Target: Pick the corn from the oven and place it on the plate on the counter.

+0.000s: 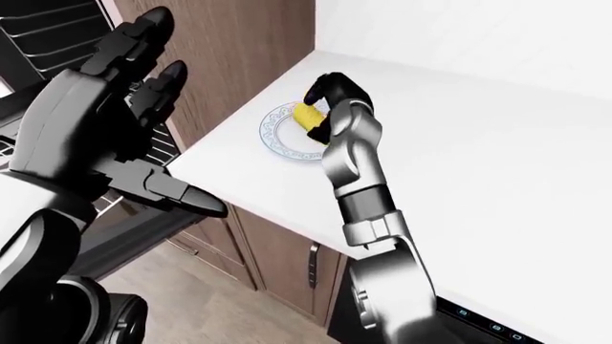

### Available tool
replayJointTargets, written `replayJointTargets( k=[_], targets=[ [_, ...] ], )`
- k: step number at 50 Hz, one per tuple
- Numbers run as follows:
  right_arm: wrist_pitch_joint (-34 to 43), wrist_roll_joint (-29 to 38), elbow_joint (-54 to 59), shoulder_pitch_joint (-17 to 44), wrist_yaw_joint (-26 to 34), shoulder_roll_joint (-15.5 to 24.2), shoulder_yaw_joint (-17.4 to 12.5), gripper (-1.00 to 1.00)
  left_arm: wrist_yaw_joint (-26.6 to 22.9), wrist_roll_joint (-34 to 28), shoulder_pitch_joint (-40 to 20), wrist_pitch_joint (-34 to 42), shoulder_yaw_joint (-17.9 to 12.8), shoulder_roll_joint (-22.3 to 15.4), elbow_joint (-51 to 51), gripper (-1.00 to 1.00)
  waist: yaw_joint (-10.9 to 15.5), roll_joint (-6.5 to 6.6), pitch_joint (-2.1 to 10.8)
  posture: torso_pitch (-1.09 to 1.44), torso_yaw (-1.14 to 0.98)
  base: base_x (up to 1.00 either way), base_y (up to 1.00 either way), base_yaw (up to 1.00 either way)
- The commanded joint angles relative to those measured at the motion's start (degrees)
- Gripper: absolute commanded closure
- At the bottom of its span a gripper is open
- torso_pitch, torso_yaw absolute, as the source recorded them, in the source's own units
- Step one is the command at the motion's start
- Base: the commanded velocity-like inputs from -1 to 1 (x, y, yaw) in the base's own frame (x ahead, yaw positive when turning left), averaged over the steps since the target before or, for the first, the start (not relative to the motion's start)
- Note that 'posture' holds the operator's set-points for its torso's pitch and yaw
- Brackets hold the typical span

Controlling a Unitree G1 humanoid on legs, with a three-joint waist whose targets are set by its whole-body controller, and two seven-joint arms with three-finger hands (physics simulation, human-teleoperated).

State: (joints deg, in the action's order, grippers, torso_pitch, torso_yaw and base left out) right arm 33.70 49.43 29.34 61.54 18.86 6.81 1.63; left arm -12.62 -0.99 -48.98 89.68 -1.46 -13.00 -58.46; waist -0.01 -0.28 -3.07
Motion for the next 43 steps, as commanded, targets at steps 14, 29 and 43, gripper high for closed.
replayJointTargets(
  k=[14,29,43],
  targets=[
    [8.3,5.3,-33.6,-4.0,18.9,6.5,-3.6,-0.46,-0.6,-0.2,-3.4,0.3,-2.7,-1.7,-0.3,-1.0,0.3,-0.3,0.98,0.0,0.0,0.0,0.0,0.0],
    [16.4,11.5,-57.7,-8.7,39.8,15.9,-9.5,-0.57,-4.3,3.3,-3.0,1.6,-13.1,-8.0,-1.5,-1.0,-0.1,-0.2,0.43,0.0,0.0,0.0,0.0,0.0],
    [26.4,1.9,-76.3,-21.0,45.5,29.2,-22.4,-0.8,9.7,31.2,1.7,0.3,-29.4,-17.3,-1.5,-1.0,-0.2,-0.26,0.29,0.0,0.0,0.0,0.0,0.0]
  ],
)
